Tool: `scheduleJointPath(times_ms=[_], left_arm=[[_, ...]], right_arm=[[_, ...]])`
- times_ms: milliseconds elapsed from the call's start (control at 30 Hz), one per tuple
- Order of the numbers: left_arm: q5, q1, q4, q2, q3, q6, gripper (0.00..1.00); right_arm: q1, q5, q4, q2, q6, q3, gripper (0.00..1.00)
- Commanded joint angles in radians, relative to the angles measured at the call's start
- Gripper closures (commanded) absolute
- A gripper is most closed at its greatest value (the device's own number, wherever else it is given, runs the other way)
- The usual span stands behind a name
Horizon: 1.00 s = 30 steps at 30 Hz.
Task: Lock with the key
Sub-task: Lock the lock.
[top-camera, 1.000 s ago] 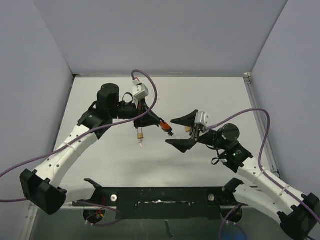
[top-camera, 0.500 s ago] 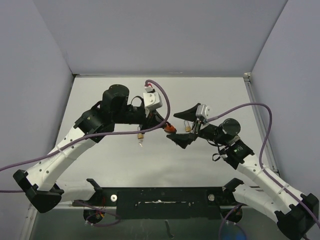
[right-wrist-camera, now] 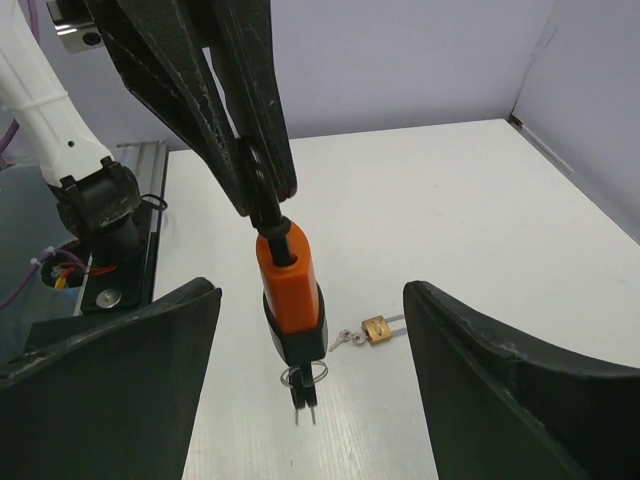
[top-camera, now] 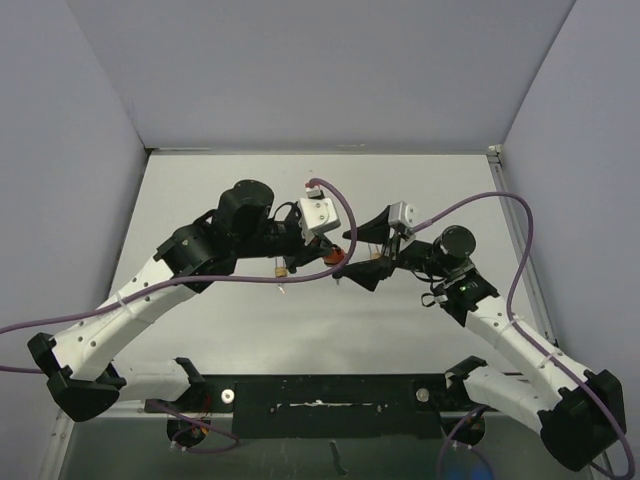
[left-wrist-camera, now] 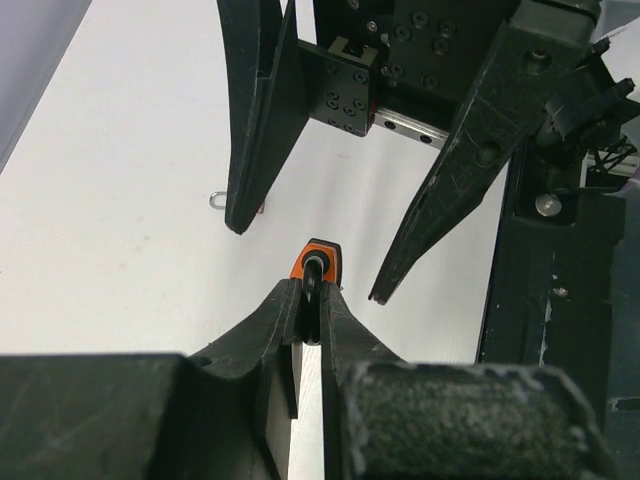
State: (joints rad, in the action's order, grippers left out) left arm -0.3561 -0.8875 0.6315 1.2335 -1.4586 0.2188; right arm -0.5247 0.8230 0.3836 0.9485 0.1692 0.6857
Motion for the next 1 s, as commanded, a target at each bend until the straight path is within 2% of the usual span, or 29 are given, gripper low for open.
scheduleJointPath(times_ms=[0, 233, 433, 633, 967], left_arm=[[0.031, 0.000, -0.080, -0.029, 0.005, 0.019, 1.00], [-0.004, 0.002, -0.267, -0.071, 0.182, 0.011, 1.00], [-0.023, 0.007, -0.324, -0.066, 0.208, 0.000, 1.00], [-0.104, 0.016, -0.431, -0.098, 0.266, -0.021, 1.00], [-0.230, 0.061, -0.416, -0.081, 0.264, -0.035, 1.00]], right_arm=[[0.043, 0.134, 0.225, 0.043, 0.112, -0.042, 0.25], [0.045, 0.137, 0.299, 0.045, 0.110, -0.124, 0.25], [0.043, 0.113, 0.264, 0.021, 0.083, -0.161, 0.25], [0.035, 0.086, 0.267, 0.014, 0.067, -0.195, 0.27], [0.026, 0.052, 0.261, 0.040, 0.056, -0.198, 0.29]])
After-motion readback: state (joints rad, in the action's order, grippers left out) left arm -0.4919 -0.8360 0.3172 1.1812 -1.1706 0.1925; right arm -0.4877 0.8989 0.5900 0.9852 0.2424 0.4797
